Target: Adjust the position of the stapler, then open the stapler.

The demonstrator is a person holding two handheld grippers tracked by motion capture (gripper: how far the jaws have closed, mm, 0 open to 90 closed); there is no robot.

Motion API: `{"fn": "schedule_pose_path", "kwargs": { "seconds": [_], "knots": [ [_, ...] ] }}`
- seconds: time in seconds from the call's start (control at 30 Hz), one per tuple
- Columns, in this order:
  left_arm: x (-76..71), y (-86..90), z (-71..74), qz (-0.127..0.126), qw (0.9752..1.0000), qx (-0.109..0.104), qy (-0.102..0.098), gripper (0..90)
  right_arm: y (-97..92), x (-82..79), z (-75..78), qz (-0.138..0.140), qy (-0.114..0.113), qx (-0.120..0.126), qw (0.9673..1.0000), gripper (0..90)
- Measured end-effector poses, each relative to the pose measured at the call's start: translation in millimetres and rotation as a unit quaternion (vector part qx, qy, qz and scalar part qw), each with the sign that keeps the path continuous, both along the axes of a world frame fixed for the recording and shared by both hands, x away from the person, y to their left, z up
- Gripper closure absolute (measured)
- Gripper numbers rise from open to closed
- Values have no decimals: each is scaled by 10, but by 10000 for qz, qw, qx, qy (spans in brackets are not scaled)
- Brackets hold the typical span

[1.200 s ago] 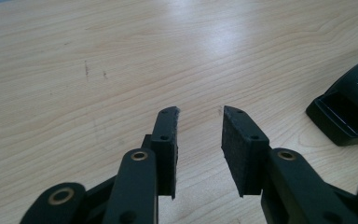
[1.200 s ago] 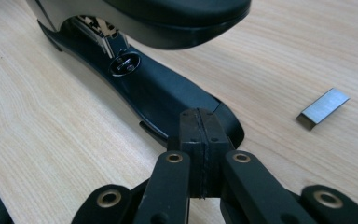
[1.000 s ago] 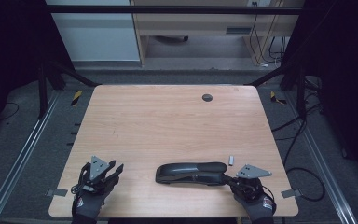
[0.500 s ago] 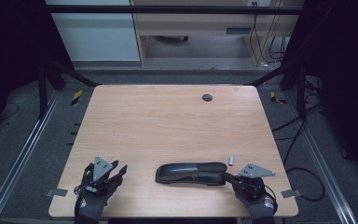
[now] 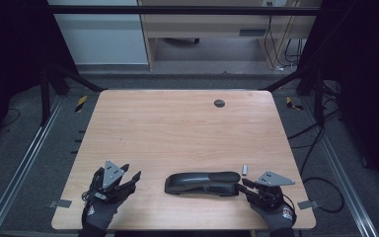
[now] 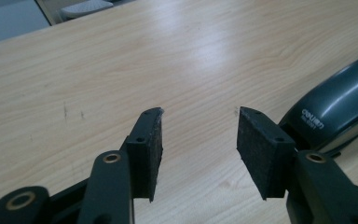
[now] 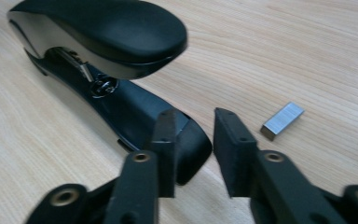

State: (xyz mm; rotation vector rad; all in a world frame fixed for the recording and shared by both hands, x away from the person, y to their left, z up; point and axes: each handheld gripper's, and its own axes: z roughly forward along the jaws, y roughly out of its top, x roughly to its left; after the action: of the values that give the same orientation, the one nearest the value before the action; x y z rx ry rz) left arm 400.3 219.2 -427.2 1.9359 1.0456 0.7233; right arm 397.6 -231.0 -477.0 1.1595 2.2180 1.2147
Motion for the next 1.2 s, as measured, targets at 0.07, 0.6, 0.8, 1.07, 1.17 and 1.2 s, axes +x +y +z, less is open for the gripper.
{"fn": "schedule_pose_path", "kwargs": {
  "seconds": [0.07,0.6,0.8,1.07,1.17,1.2],
  "knots": [
    [17,-15,31,-1,10000,-20,-24,494,-12,4,8,-36,-33,10,10000,660],
    [113,-505,214,-369,9988,116,-294,455,-102,12,43,-343,-136,66,9993,560],
    [96,-730,280,-583,9972,238,-406,447,-95,10,23,-337,-91,42,9994,561],
    [79,-947,338,-769,9956,285,-450,440,-95,6,5,-325,-98,43,9994,561],
    [83,-1028,347,-819,9949,367,-462,435,-102,1,4,-338,-94,61,9994,562],
    [80,-1051,350,-826,9949,349,-461,434,-101,-3,3,-355,-92,63,9993,562]
  ]
}}
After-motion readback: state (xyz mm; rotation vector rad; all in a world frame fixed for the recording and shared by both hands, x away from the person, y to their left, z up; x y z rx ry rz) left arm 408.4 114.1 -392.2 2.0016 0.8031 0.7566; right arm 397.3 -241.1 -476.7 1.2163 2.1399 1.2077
